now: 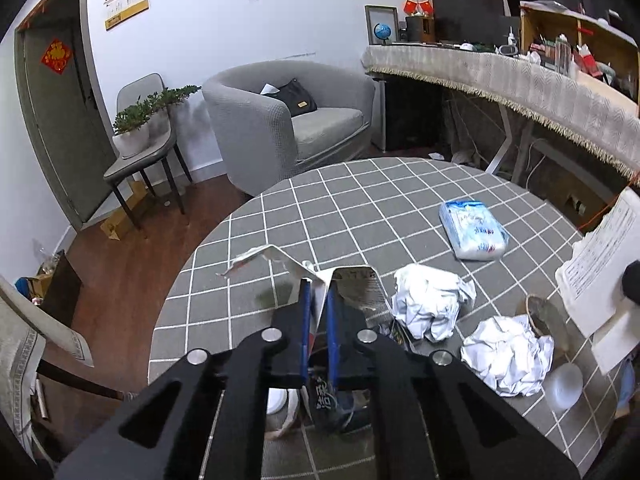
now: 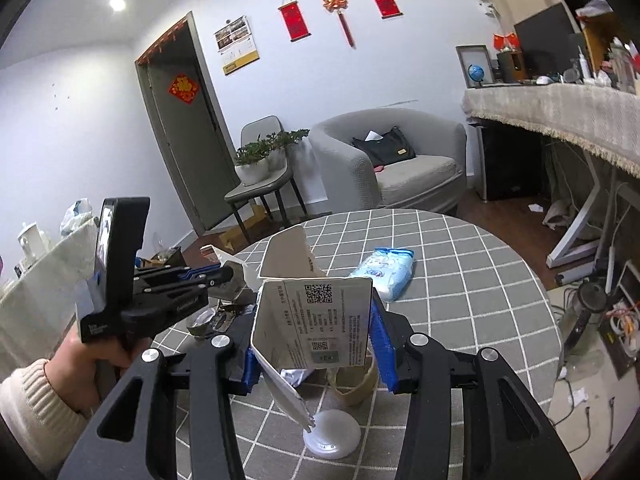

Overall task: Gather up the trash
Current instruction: 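Carry the box with the left tool while the right tool carries the card over the teal bin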

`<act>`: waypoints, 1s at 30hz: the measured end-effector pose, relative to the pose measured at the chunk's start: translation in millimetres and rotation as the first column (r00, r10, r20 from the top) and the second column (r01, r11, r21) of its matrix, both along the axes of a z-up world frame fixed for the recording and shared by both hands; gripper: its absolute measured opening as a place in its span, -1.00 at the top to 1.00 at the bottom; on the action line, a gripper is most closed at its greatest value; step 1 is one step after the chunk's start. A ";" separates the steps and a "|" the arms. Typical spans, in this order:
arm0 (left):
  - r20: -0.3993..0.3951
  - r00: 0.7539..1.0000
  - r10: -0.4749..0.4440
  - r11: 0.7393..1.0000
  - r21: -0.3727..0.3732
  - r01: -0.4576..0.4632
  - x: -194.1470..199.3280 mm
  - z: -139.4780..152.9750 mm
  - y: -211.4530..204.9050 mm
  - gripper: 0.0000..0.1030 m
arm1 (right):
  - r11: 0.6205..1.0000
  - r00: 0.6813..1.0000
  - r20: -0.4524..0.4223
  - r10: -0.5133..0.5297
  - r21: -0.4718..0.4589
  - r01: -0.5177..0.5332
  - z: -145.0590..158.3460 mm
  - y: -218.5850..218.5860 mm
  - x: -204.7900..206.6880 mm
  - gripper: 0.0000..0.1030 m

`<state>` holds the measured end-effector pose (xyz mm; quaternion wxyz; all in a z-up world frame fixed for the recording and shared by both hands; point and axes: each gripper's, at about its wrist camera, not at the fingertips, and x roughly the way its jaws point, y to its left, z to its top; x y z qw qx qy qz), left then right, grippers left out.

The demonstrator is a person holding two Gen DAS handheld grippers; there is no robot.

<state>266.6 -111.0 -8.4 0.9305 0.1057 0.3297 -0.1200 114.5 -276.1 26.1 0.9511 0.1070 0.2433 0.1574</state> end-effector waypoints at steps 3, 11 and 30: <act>0.012 1.000 0.011 0.999 -0.038 -0.010 2.6 7.4 8.1 0.97 | 1.000 1.000 -0.008 0.016 -0.022 -0.016 0.9 9.0 4.3 0.10; 0.022 1.000 0.021 0.994 -0.109 -0.019 -6.0 27.4 32.9 0.98 | 0.995 0.998 0.035 0.058 -0.079 -0.055 23.5 43.0 23.8 0.10; -0.008 0.974 0.227 0.962 -0.152 -0.225 -70.9 17.2 179.0 0.98 | 0.939 0.943 -0.057 0.326 -0.092 -0.331 14.5 196.8 53.0 0.11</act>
